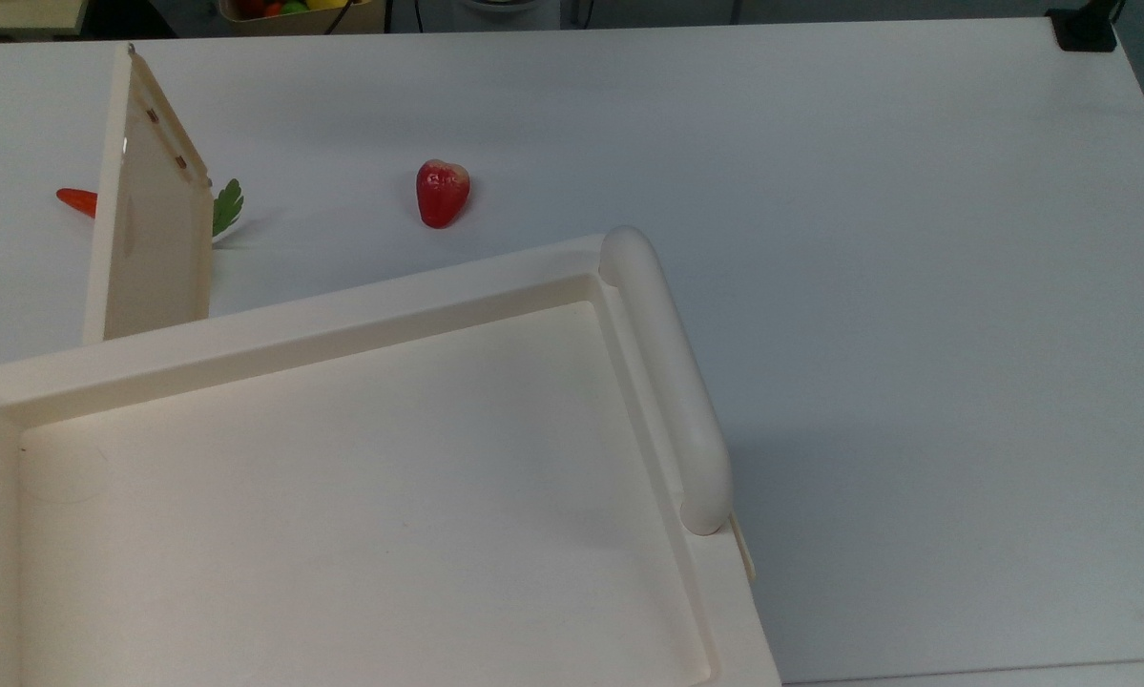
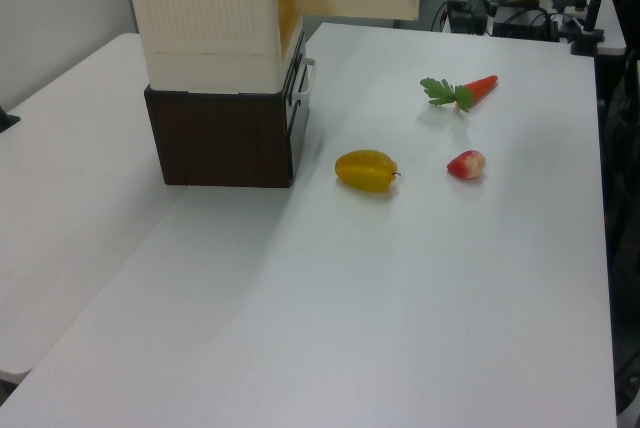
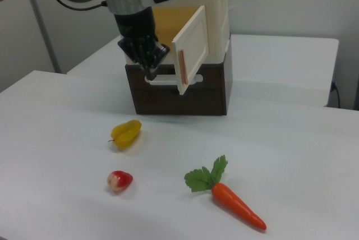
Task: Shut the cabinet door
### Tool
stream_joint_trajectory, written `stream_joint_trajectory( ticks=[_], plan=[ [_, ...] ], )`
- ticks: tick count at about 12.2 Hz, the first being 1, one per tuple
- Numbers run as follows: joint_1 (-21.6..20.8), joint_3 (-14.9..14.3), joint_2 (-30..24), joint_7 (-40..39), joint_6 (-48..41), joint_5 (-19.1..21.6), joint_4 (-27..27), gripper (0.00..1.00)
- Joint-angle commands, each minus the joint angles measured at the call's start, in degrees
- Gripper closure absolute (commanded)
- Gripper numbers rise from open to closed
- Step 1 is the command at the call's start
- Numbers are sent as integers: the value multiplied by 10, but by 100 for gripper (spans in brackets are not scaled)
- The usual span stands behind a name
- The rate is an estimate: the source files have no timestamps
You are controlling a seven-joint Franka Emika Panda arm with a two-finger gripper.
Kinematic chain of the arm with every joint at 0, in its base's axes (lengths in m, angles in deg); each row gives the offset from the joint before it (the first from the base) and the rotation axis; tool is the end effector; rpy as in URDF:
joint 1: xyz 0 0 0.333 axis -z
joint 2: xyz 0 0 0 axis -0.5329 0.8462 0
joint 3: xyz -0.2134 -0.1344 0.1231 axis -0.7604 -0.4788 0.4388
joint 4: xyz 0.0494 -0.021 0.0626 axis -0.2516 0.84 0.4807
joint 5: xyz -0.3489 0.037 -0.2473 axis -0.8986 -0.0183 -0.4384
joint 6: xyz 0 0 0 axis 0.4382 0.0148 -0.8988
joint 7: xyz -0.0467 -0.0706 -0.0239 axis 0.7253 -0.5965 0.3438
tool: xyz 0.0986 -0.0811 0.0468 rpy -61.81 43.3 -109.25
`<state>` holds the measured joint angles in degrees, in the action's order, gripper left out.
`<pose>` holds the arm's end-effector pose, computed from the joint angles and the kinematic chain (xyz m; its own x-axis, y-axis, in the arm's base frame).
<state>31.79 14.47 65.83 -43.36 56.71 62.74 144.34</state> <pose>0.5881 -0.1709 0.6004 0.9848 -0.0743 0.1568 -0.0692 -0.9969 -0.0374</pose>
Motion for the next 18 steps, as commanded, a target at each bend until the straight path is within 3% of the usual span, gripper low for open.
stream_joint_trajectory(
  ticks=[1,5,8,11,14,18],
  plan=[
    [-13,-21,-7,-132,80,8,30,100],
    [-7,-39,16,-263,156,12,30,100],
    [-6,-73,37,-377,223,21,38,100],
    [-5,-86,69,-430,285,54,39,100],
    [-7,-81,91,-446,317,58,39,100],
    [-14,-77,102,-528,338,148,43,100]
  ],
)
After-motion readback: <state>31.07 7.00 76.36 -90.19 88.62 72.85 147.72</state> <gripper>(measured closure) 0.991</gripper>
